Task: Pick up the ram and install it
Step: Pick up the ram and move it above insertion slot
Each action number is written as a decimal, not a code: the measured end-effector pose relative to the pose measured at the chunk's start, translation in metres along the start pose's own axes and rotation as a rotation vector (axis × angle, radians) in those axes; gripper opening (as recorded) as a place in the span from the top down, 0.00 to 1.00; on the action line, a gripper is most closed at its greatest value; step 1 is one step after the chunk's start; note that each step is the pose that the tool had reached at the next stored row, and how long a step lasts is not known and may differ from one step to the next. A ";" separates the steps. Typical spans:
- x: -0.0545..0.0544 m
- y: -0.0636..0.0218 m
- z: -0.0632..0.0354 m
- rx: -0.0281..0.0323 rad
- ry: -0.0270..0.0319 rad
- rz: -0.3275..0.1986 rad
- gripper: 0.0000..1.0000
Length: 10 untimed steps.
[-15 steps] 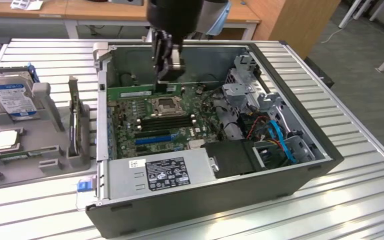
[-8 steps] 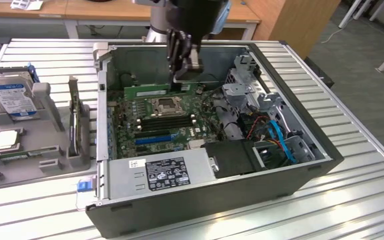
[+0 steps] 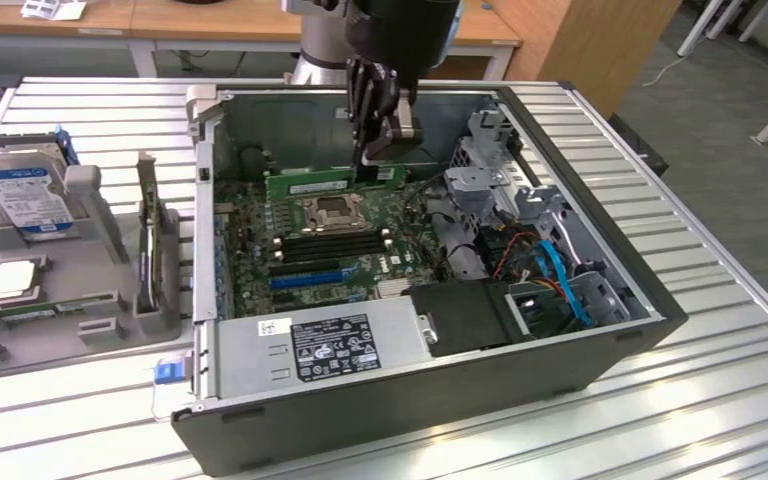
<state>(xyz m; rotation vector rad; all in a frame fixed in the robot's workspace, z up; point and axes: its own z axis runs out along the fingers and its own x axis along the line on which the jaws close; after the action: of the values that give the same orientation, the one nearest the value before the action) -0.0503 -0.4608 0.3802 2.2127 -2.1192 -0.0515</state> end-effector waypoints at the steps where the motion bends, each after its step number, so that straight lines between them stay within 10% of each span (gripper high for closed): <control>1: 0.000 0.0000 0.0000 0.0003 0.0000 0.000 0.87; 10: -0.024 -0.0012 -0.0008 -0.0001 0.0045 0.000 0.87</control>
<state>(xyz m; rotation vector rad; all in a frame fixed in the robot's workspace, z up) -0.0501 -0.4365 0.3802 2.2105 -2.1171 -0.0466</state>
